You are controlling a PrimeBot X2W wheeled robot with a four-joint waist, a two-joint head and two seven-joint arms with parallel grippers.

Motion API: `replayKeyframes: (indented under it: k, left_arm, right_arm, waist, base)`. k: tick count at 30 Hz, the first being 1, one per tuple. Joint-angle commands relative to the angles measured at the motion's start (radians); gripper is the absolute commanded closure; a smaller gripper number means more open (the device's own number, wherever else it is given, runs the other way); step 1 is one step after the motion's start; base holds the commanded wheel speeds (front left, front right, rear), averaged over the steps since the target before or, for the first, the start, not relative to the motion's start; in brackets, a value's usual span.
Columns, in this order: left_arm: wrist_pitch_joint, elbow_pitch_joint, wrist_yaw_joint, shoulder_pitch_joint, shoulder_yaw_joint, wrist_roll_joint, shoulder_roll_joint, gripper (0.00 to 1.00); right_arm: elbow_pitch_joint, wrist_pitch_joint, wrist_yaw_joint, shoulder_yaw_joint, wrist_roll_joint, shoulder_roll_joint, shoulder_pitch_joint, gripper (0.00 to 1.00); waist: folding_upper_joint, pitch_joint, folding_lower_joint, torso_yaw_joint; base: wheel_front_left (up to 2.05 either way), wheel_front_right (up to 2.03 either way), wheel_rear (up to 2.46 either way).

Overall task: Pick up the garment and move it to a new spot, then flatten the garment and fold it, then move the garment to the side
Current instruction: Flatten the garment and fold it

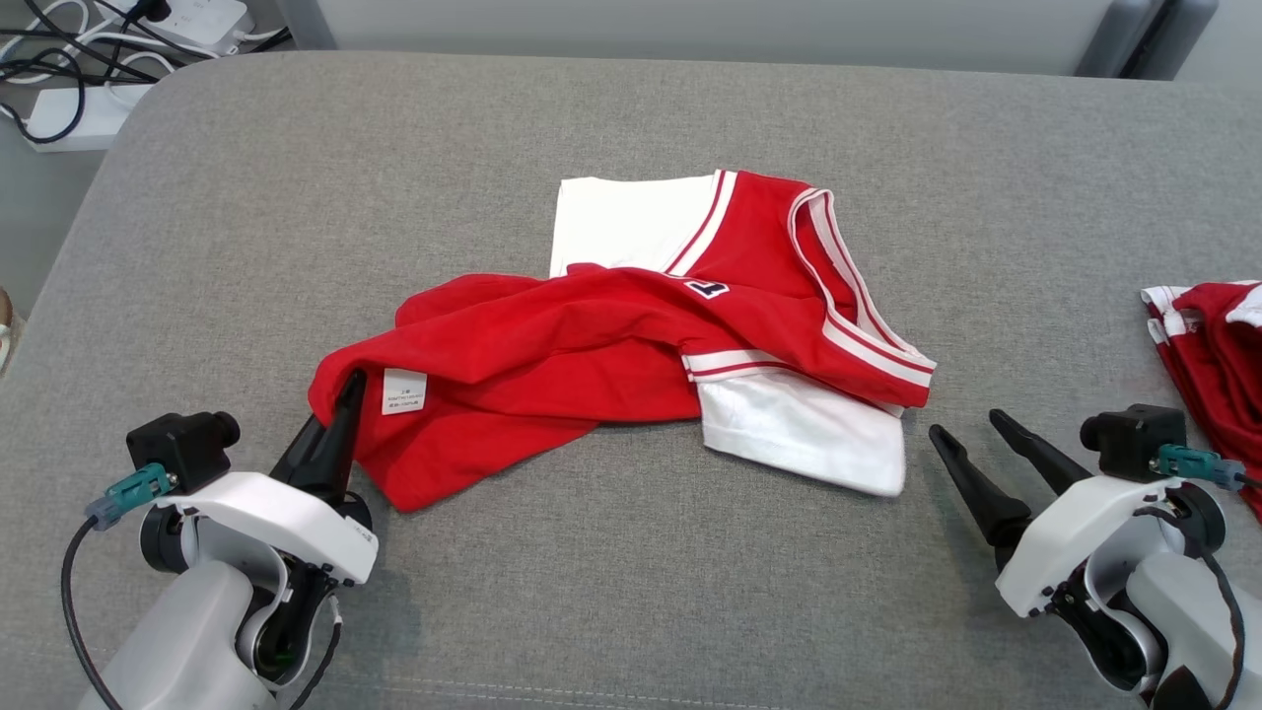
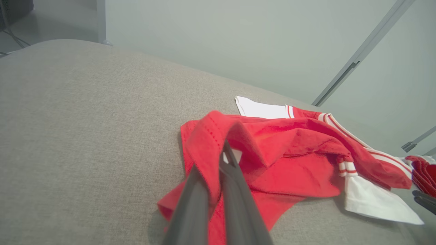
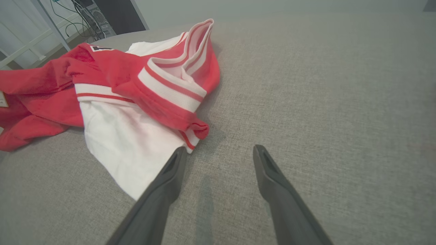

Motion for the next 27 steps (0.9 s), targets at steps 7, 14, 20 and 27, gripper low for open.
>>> replayKeyframes:
  k: [7,14,20,27]
  left_arm:
    - [-0.01,-0.007,-0.007,0.005,0.047,0.012,0.019,1.0]
    - [-0.01,-0.001,-0.007,0.018,0.025,0.013,0.006,1.0]
    - [-0.01,-0.003,-0.007,0.026,0.012,0.01,0.006,1.0]
    - [-0.01,-0.001,-0.007,0.011,-0.006,0.006,0.0,1.0]
  right_arm:
    - [-0.049,-0.03,0.004,0.04,0.056,-0.008,-0.023,0.0]
    - [-0.044,-0.031,0.004,0.138,0.122,0.023,-0.016,0.0]
    - [0.002,-0.032,0.004,0.204,0.166,0.044,-0.023,0.0]
    - [0.071,-0.032,0.004,0.212,0.184,0.061,-0.049,0.0]
  waist:
    - [0.0,-0.024,0.0,-0.016]
    - [0.0,-0.043,0.0,-0.011]
    - [0.0,-0.037,0.0,-0.002]
    - [0.0,-0.018,0.0,0.016]
  base:
    - [0.0,0.0,0.0]
    - [0.0,0.0,0.0]
    - [0.0,0.0,0.0]
    - [0.0,0.0,0.0]
